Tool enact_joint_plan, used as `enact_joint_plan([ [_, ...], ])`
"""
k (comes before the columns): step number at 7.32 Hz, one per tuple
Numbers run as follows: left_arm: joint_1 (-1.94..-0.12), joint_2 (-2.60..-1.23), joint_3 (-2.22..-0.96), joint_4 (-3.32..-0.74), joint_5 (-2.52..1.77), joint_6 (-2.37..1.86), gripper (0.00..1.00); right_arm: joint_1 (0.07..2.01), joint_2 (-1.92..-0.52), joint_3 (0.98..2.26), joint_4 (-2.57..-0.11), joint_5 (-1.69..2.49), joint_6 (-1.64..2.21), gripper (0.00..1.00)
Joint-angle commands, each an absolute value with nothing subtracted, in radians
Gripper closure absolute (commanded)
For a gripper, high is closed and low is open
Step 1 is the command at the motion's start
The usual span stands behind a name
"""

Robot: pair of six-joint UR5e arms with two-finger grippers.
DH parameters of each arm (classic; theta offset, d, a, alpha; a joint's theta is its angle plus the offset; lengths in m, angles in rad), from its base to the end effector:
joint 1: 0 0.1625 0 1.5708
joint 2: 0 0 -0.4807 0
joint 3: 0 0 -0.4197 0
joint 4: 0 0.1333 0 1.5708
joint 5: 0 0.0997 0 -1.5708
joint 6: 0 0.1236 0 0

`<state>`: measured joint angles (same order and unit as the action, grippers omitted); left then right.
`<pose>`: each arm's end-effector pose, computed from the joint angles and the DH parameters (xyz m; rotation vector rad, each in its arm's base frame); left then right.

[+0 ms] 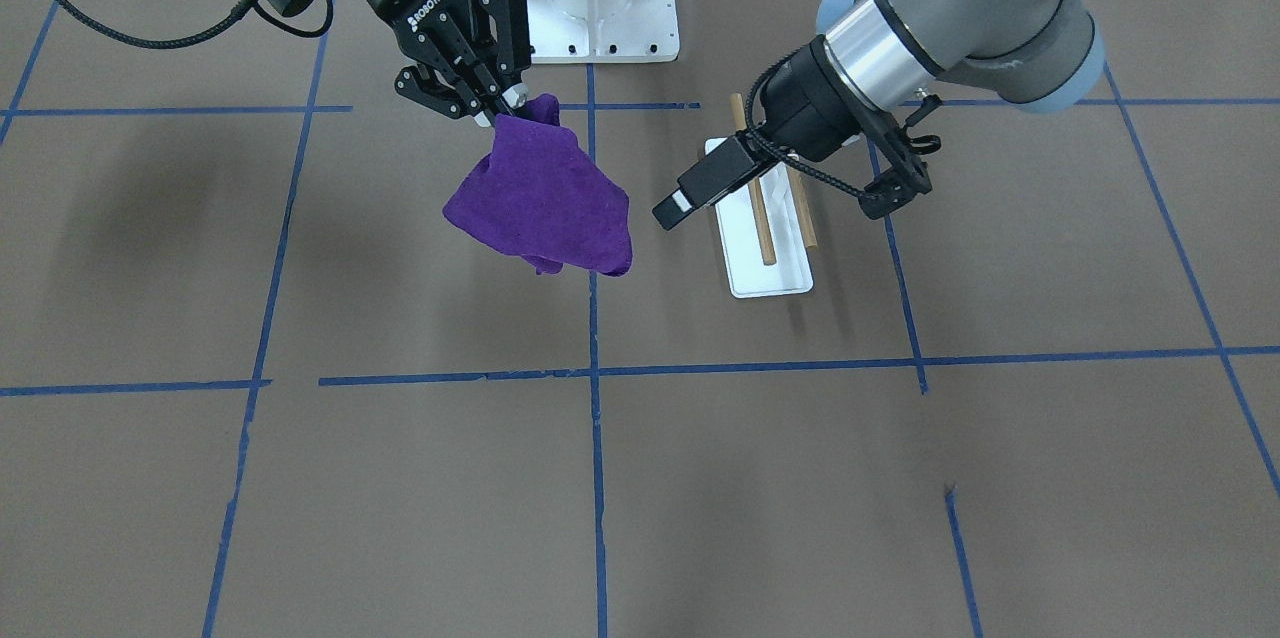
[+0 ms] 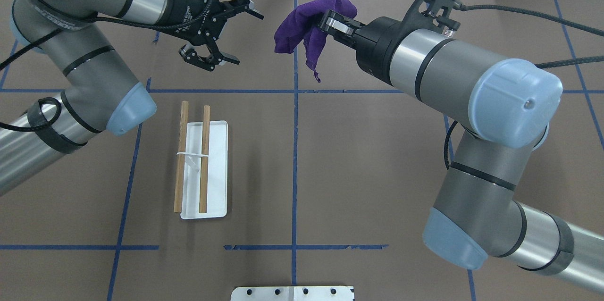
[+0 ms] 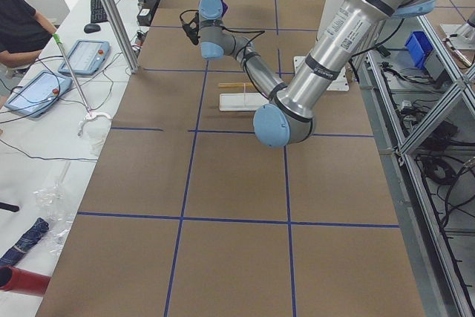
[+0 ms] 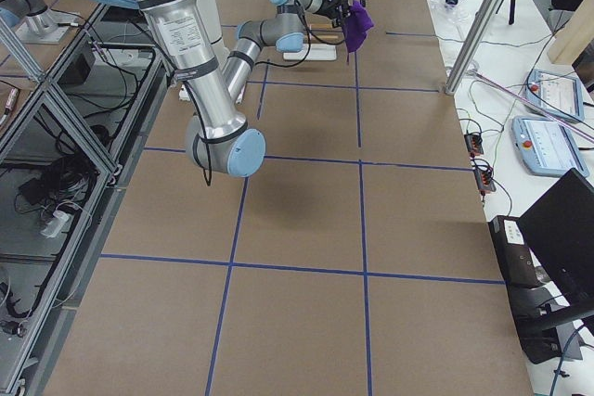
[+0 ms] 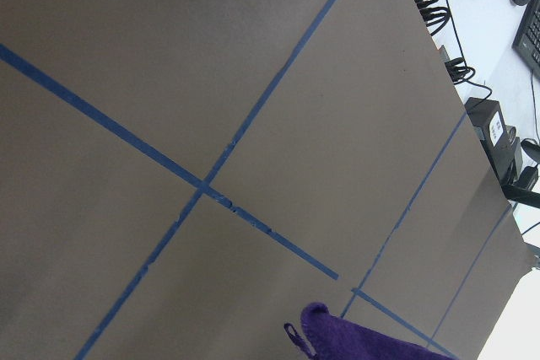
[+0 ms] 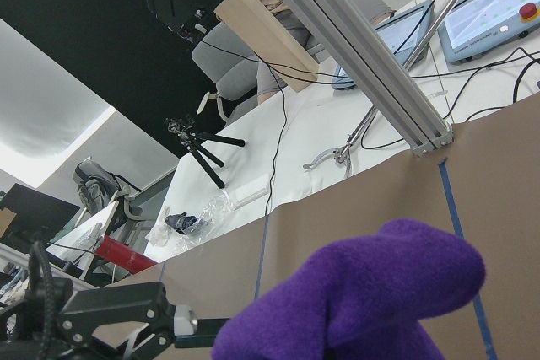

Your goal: Hang towel on rack

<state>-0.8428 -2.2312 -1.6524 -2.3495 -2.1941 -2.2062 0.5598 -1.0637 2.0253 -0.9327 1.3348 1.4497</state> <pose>0.4264 -0.5703 0.1640 -0.3475 1.5332 -0.7001 -0.4145 -0.4512 0.1354 0.7140 -1.4589 0.5278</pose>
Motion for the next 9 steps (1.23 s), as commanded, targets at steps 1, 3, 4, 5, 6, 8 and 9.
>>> enact_joint_plan([
  [1, -0.805, -2.273, -1.638, -2.353, -2.143, -2.305, 0.0, 0.526, -1.063, 2.026, -0.933, 1.277, 1.45, 1.0],
  [3, -0.776, -2.319, -1.594, -2.353, -2.07, -2.344, 0.0, 0.506, -1.065, 2.028, -0.933, 1.252, 1.448, 1.0],
  [4, -0.776, -2.319, -1.594, -2.353, -2.069, -2.342, 0.0, 0.506, -1.065, 2.031, -0.933, 1.252, 1.445, 1.0],
  [5, -0.776, -2.318, -1.594, -2.353, -2.068, -2.344, 0.13, 0.506, -1.065, 2.031, -0.933, 1.252, 1.445, 1.0],
  [6, -0.776, -2.316, -1.594, -2.353, -2.068, -2.344, 0.44, 0.506, -1.065, 2.033, -0.933, 1.252, 1.443, 1.0],
  [8, -0.778, -2.315, -1.6, -2.355, -2.069, -2.338, 1.0, 0.508, -1.071, 2.039, -0.933, 1.256, 1.439, 1.0],
  [9, -0.779, -2.312, -1.603, -2.396, -2.069, -2.329, 1.0, 0.508, -1.075, 2.039, -0.933, 1.259, 1.437, 1.0],
])
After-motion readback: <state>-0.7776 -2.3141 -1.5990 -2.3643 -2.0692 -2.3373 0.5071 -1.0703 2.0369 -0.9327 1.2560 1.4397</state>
